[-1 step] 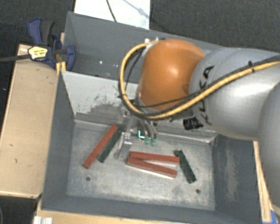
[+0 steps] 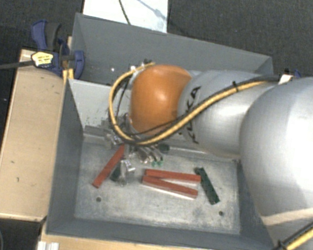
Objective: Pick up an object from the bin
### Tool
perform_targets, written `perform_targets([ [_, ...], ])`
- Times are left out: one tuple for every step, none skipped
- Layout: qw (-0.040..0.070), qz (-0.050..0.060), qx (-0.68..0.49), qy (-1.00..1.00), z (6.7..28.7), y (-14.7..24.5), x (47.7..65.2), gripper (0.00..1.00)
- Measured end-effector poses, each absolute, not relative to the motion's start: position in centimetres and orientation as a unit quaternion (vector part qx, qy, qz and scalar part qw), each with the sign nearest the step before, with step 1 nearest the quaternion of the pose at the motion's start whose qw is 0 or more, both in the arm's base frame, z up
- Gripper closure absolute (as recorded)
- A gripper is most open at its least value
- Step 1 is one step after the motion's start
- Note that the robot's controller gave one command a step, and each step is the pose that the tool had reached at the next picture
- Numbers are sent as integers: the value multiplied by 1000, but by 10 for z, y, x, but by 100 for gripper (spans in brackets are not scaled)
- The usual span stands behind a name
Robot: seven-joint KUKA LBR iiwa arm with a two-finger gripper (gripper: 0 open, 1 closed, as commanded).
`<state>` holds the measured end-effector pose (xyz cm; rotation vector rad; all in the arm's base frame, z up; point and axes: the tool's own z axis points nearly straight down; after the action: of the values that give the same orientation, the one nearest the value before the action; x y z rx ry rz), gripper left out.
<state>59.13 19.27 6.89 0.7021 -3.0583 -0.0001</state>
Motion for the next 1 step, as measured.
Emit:
perform_targets([
  [-4, 0, 353, -936, 102, 186, 590, 0],
])
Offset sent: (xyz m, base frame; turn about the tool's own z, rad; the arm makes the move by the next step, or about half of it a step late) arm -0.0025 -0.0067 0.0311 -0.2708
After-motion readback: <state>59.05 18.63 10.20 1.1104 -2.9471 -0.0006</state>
